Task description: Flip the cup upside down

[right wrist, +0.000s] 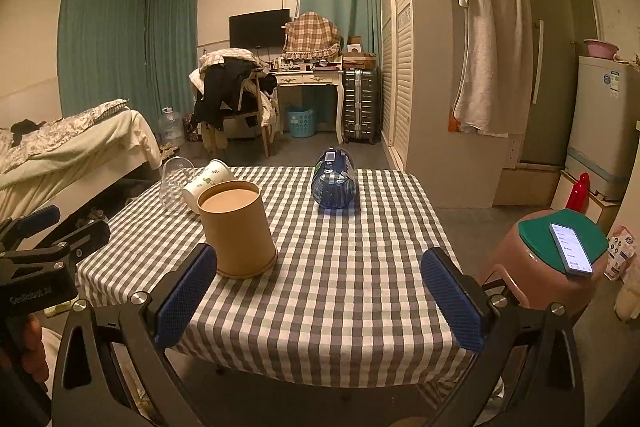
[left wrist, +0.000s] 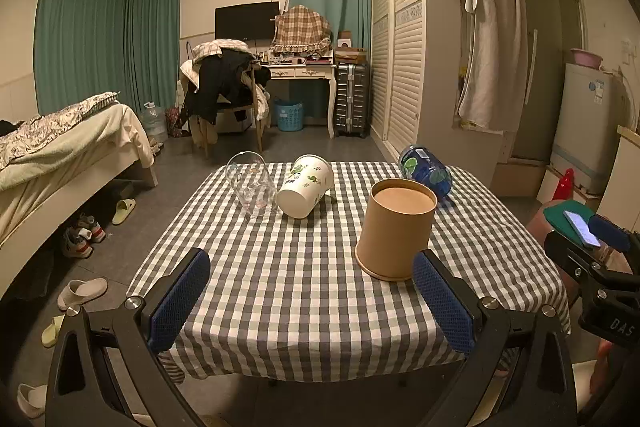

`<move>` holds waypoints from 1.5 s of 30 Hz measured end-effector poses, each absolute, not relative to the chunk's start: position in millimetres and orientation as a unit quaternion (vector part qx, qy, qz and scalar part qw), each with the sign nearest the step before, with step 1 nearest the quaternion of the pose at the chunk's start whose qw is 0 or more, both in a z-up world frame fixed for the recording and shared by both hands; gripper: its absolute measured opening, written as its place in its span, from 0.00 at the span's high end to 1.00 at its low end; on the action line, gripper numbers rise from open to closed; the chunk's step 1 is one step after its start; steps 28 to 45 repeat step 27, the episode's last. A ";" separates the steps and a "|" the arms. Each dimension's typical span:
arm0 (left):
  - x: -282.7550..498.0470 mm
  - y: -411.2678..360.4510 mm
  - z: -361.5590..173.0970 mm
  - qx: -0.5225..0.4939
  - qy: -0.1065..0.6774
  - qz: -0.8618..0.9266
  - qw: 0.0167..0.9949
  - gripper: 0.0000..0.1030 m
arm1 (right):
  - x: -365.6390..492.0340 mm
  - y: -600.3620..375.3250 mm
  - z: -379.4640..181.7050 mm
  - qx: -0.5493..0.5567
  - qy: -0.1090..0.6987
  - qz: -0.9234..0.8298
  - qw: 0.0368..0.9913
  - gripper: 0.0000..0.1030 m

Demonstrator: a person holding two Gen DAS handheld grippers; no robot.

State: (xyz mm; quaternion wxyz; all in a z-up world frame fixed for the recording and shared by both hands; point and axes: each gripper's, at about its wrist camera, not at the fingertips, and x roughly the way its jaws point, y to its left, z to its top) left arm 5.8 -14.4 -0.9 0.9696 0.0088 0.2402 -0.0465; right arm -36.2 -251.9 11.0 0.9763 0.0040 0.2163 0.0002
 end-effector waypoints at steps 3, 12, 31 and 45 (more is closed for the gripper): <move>5.8 -14.4 -1.0 0.009 0.240 -0.047 0.969 0.00 | -35.8 -251.0 10.0 0.003 0.216 0.000 0.976 0.01; 5.5 -14.6 -1.2 0.009 0.241 -0.046 0.970 0.00 | -35.0 -249.1 7.3 0.001 0.219 0.001 0.976 0.01; 2.2 -10.6 -8.6 0.010 0.243 -0.049 0.969 0.00 | -30.4 -245.9 1.7 -0.002 0.226 0.001 0.974 0.01; 2.2 -10.6 -8.6 0.010 0.243 -0.049 0.969 0.00 | -30.4 -245.9 1.7 -0.002 0.226 0.001 0.974 0.01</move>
